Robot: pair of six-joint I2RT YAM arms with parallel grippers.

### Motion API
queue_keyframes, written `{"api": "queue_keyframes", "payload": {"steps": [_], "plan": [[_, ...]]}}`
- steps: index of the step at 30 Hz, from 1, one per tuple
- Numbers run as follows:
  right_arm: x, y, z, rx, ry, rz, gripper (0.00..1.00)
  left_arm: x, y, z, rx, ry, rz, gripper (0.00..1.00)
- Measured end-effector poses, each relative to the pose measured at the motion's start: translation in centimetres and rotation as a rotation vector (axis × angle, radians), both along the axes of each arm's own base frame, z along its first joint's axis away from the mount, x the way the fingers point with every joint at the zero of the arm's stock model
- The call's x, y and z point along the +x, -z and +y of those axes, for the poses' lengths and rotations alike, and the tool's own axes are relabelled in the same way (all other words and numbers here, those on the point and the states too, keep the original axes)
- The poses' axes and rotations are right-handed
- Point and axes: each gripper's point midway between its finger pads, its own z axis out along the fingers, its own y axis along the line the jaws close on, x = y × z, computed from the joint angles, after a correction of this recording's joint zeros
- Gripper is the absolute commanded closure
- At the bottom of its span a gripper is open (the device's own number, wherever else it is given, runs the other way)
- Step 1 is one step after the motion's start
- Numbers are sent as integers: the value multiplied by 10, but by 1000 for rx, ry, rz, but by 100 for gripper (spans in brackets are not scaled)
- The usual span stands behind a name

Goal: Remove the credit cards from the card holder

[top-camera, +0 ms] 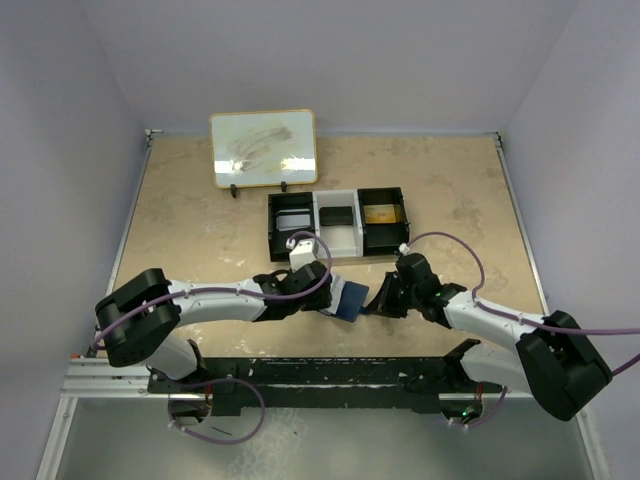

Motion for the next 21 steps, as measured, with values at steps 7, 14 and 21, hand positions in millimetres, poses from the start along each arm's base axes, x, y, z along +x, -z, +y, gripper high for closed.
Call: {"api": "queue_keyframes", "payload": {"steps": [7, 14, 21], "plan": [[2, 0, 3, 8, -4, -4, 100, -5, -14, -28, -126, 68, 18, 65], [3, 0, 3, 8, -3, -6, 92, -12, -16, -48, -198, 129, 47, 65], [2, -9, -5, -29, 13, -11, 72, -18, -2, -55, -210, 161, 87, 65]]}}
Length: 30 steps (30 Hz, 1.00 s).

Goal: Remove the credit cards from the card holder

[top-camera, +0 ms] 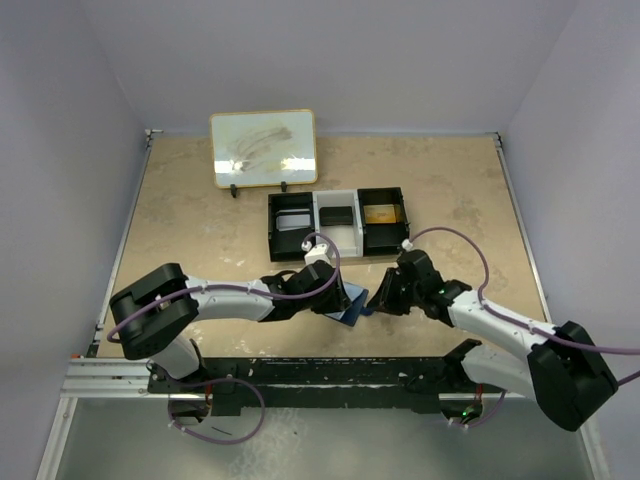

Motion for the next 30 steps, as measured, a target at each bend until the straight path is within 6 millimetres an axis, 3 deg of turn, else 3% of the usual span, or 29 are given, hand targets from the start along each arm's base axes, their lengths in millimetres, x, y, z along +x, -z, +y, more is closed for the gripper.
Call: {"api": "queue_keyframes", "payload": {"steps": [7, 13, 16, 24, 30], "plan": [[23, -51, -3, -8, 52, -117, 68, -2, 2, 0, 2, 8, 8, 63], [34, -78, 8, 43, 31, -183, 80, -5, 2, -1, -3, 23, 18, 62], [35, -72, 19, 62, -16, -157, 89, -7, 4, -1, 0, 28, 24, 62], [44, -39, 47, 99, -110, -77, 94, -8, 5, 0, 1, 32, 29, 61], [17, 5, 33, 58, -117, 23, 93, -8, 3, 1, 2, 30, 27, 50]]}}
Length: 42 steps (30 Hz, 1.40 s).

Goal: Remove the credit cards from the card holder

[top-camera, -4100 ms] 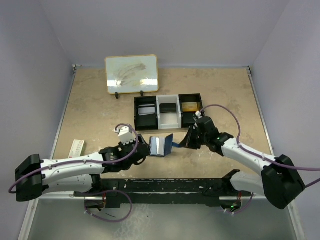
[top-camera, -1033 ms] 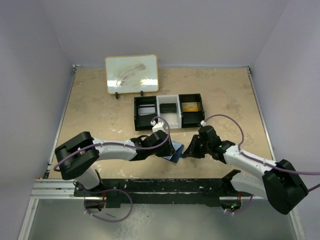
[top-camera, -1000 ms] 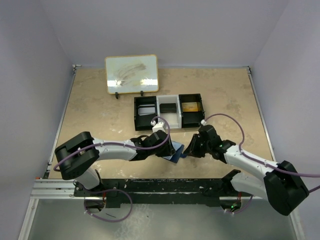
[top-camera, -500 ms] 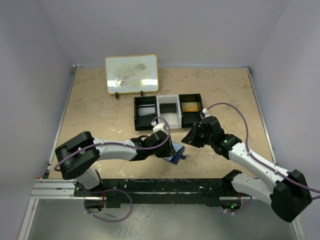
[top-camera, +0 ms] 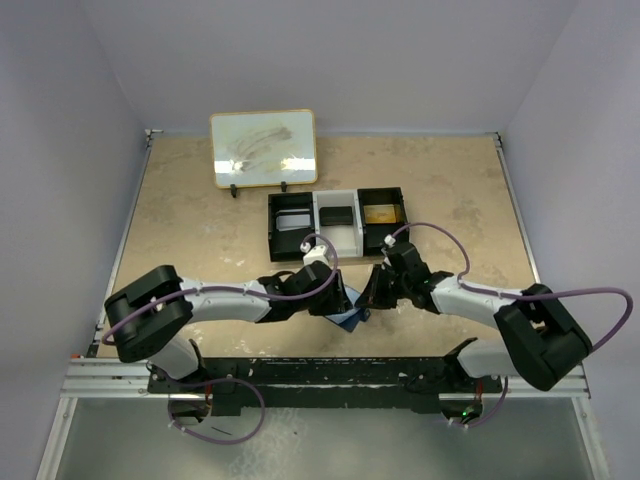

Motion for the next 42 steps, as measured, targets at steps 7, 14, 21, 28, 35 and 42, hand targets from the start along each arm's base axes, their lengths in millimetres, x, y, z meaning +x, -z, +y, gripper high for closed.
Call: {"api": "queue_keyframes", "payload": {"steps": [7, 14, 21, 28, 35, 42], "plan": [[-6, 1, 2, 46, -16, -19, 93, 8, -44, 17, -37, -47, -102, 44], [-5, 0, 3, 51, -19, -26, 93, 29, -36, 42, 107, -106, -134, 44], [-5, 0, 3, 52, -18, -26, 93, 35, -2, 71, 267, -131, -103, 55], [-4, -1, 4, 58, -13, -25, 93, 35, 13, 77, 331, -108, -94, 73], [0, -5, 9, 83, -9, -32, 89, 33, 14, 75, 317, -103, -82, 81], [16, -20, 25, 156, -5, -74, 83, 30, 15, 72, 268, -132, -62, 83]]}}
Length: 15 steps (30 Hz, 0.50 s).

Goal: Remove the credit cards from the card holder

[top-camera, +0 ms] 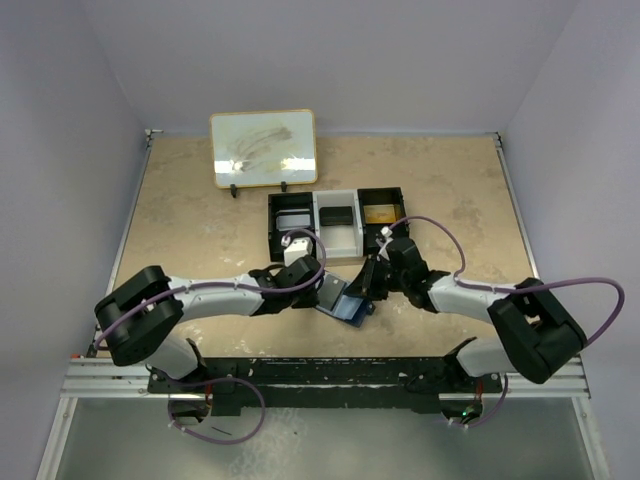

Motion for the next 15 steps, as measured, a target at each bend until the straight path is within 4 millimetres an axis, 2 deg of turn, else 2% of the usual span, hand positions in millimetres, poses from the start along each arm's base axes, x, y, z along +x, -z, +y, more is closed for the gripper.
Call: {"api": "queue_keyframes", "payload": {"steps": [5, 11, 15], "plan": [[3, -5, 10, 54, -17, -8, 80, -6, 0, -2, -34, -16, 14, 84], [2, 6, 12, 42, -23, 34, 81, -22, 0, -14, -55, 3, 31, 84], [0, 9, 10, 29, -15, 57, 78, -25, -1, -16, -60, -4, 32, 75]]}}
